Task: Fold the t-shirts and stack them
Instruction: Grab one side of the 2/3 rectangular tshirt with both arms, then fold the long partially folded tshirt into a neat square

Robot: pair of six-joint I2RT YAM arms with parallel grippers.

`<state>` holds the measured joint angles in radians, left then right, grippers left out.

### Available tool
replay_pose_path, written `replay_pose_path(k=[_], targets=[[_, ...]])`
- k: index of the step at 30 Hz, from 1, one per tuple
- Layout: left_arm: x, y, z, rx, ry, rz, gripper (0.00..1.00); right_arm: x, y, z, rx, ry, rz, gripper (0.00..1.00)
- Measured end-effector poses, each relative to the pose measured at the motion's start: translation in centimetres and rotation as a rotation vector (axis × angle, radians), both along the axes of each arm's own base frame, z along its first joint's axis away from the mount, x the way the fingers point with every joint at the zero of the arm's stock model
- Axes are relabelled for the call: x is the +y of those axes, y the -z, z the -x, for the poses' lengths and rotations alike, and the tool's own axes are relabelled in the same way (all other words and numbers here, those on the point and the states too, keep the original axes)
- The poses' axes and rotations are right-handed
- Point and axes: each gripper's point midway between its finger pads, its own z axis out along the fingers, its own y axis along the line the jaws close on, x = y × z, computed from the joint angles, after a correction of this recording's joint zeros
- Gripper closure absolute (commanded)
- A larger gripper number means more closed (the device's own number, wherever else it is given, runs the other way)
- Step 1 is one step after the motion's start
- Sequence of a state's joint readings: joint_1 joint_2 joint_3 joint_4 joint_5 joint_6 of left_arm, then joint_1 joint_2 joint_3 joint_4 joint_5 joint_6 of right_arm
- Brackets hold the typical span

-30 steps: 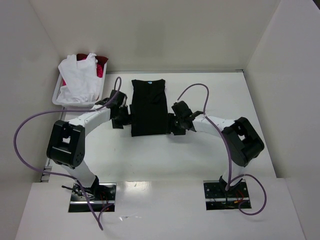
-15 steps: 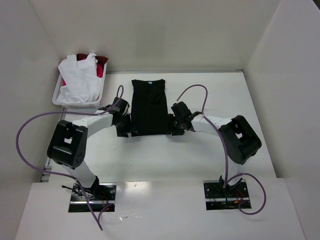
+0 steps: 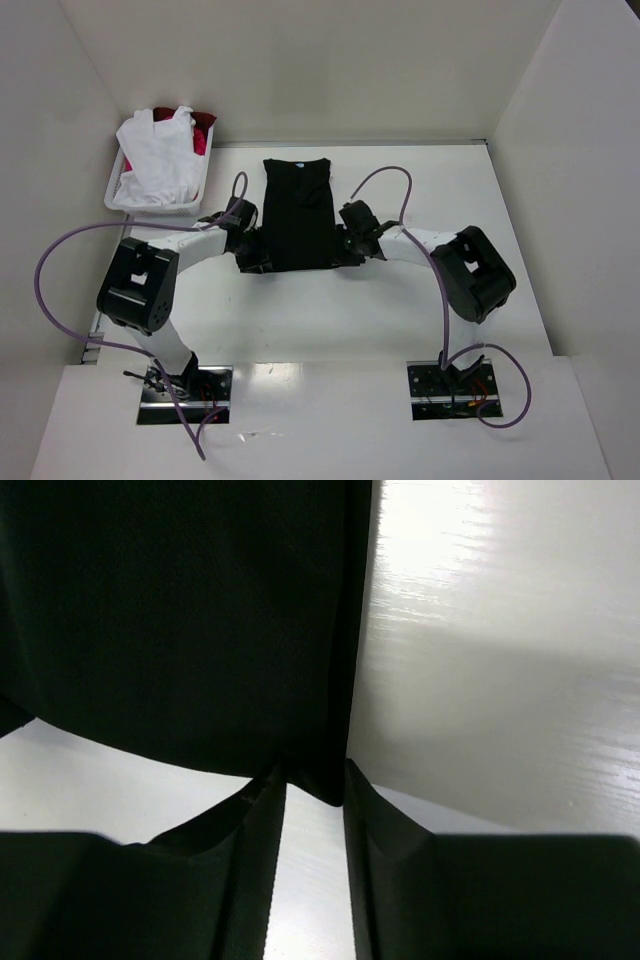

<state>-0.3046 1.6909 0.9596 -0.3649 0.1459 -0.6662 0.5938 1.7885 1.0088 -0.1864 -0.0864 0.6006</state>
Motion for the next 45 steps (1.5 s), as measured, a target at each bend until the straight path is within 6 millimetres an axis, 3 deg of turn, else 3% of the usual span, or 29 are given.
replay_pose_path(k=[2,7,10,19,24,31,37,42,45], targets=[[-0.1,0.1,-0.3,-0.005,-0.007,0.003,0.54,0.2,0.1,-0.3,-0.001,0.0,-0.002,0.71],[-0.4,0.3,-1.1,-0.017,-0.021,0.011,0.73,0.3,0.3,-0.5,-0.003,-0.001,0.003,0.95],[-0.4,0.5,-1.4,-0.022,-0.024,0.011,1.0,0.3,0.4,-0.5,-0.001,0.002,0.003,1.0],[-0.5,0.3,-0.6,-0.034,-0.014,-0.002,1.0,-0.6,-0.4,0.3,-0.022,0.014,0.003,1.0],[-1.3,0.0,3.0,-0.005,0.027,-0.037,1.0,-1.0,-2.9,2.3,-0.068,0.003,-0.031,1.0],[-4.0,-1.6,8.3,-0.007,0.121,-0.107,1.0,-0.1,-5.6,7.9,-0.122,-0.048,-0.074,1.0],[-4.3,-5.4,13.3,-0.063,0.108,-0.054,1.0,-1.3,-8.7,12.0,-0.169,-0.038,-0.154,1.0],[-3.7,-8.9,14.4,-0.128,0.057,0.022,1.0,-2.5,-11.8,13.4,-0.223,-0.011,-0.235,1.0],[-3.5,-10.5,14.3,-0.144,0.037,0.032,1.0,-3.0,-12.6,13.4,-0.245,0.009,-0.241,1.0]])
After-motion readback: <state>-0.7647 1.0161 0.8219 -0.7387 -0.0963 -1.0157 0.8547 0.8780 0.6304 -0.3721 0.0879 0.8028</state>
